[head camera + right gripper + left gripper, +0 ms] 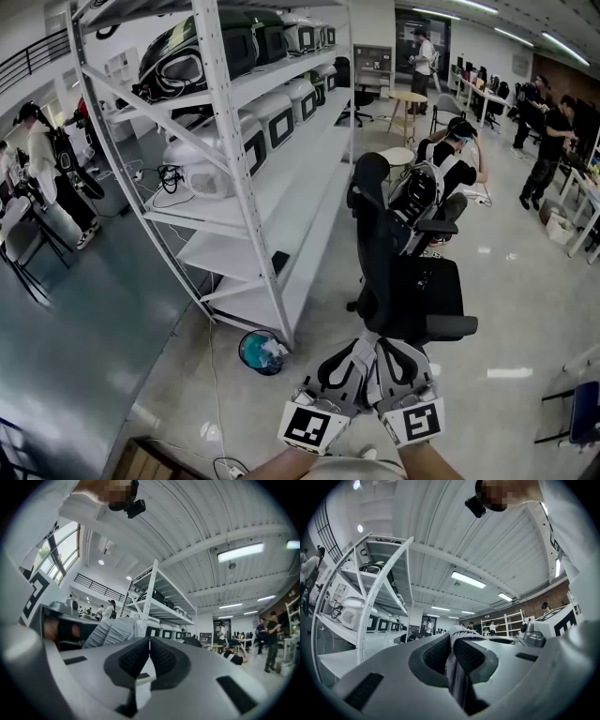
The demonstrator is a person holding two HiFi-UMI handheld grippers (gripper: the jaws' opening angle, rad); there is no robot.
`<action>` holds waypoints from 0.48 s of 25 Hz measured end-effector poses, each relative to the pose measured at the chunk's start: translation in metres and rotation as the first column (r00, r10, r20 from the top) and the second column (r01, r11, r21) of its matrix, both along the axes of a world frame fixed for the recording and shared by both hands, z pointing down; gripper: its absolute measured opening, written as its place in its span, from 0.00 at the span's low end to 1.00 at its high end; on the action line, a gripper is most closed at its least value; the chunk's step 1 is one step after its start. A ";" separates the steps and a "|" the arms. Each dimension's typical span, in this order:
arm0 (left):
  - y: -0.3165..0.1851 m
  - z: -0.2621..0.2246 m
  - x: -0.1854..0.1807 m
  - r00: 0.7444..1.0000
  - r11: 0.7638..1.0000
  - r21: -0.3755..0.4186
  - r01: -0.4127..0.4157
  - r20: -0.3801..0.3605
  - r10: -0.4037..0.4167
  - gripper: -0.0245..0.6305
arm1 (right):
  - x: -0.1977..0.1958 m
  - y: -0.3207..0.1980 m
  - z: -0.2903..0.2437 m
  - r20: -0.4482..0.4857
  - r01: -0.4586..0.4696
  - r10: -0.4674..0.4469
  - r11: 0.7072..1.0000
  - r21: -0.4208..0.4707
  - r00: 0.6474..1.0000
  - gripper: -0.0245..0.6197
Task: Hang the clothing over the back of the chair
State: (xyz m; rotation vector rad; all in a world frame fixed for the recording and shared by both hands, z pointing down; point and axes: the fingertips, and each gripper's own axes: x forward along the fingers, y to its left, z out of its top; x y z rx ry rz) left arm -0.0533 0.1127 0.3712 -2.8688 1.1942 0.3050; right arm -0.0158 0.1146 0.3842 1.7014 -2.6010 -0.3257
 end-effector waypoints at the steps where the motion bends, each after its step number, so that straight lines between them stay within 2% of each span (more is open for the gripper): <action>1: -0.002 0.000 -0.001 1.000 1.000 0.001 -0.005 -0.001 0.005 0.09 | -0.001 -0.001 0.000 0.001 0.000 0.000 1.000 -0.001 1.000 0.06; 6: -0.002 0.000 0.007 1.000 1.000 -0.004 -0.022 -0.015 0.022 0.09 | 0.005 0.004 0.002 0.003 -0.008 0.008 1.000 -0.009 1.000 0.06; 12: 0.004 0.002 0.038 1.000 1.000 -0.020 -0.004 -0.027 0.003 0.09 | 0.038 0.013 0.004 -0.001 0.004 -0.004 1.000 -0.014 1.000 0.06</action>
